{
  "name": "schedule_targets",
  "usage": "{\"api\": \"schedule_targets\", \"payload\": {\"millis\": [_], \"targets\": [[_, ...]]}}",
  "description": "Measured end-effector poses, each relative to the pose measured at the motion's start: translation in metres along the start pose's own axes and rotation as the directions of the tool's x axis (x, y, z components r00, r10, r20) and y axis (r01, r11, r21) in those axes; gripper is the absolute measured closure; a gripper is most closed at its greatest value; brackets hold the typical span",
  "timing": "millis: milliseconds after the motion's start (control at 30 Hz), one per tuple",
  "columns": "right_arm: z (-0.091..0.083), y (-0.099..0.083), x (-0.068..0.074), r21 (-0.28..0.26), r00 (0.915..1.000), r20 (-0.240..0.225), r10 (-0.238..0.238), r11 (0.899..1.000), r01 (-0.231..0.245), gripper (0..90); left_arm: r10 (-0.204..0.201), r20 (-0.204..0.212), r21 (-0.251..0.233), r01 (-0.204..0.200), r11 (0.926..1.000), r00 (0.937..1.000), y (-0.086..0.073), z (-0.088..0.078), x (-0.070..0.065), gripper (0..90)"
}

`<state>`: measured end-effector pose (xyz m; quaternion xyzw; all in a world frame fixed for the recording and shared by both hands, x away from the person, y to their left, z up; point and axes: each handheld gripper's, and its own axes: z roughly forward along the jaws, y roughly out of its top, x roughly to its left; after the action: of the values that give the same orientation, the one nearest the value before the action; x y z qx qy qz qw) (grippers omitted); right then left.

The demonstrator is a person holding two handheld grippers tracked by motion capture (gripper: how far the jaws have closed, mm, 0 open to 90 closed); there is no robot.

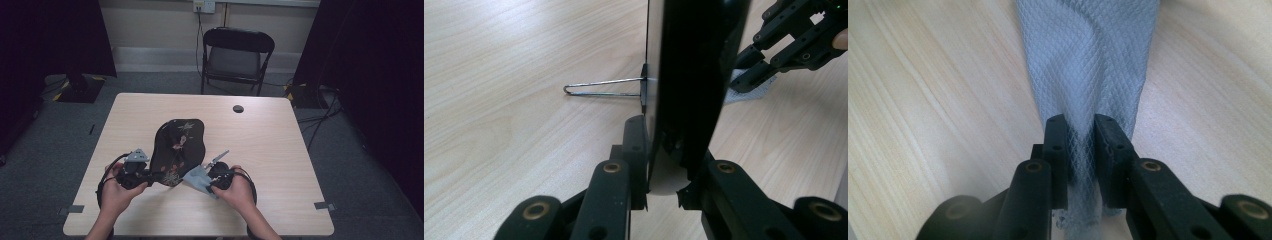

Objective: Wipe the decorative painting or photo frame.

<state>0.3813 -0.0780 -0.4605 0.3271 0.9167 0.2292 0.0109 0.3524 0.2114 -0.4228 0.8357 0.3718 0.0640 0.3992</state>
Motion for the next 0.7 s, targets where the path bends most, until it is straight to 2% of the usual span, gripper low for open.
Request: {"api": "schedule_targets", "payload": {"millis": [67,133,233,333,533,700], "targets": [[-0.001,0.0,0.0,-0.003,1.0,0.002,0.001,1.0,-0.001,75.2,0.003,-0.002,0.001,-0.003,1.0,1.0,0.0,0.0,0.0,78.5],[-0.004,0.0,0.001,-0.008,0.9999,0.011,-0.006,1.0,0.006,79.5,0.002,-0.002,0.0,-0.002,1.0,1.0,0.0,0.0,0.0,78.5],[-0.007,0.0,0.001,-0.005,0.9999,0.011,-0.007,1.0,0.007,80.5,0.002,-0.002,0.0,-0.002,1.0,1.0,0.0,0.0,0.0,78.5],[-0.021,0.003,0.0,-0.02,0.9999,0.015,-0.006,1.0,0.006,81.1,0.002,-0.002,0.0,-0.002,1.0,1.0,0.0,0.0,0.0,78.5],[-0.06,0.015,0.001,-0.068,0.9993,0.031,-0.023,0.997,0.025,81.2,0.001,-0.003,0.001,-0.001,1.0,1.0,0.0,0.0,0.0,78.6],[-0.101,0.034,0.003,-0.131,0.9969,0.06,-0.052,0.99,0.059,81.2,0.0,-0.002,0.001,0.0,1.0,1.0,0.0,0.0,0.0,78.5]]}}
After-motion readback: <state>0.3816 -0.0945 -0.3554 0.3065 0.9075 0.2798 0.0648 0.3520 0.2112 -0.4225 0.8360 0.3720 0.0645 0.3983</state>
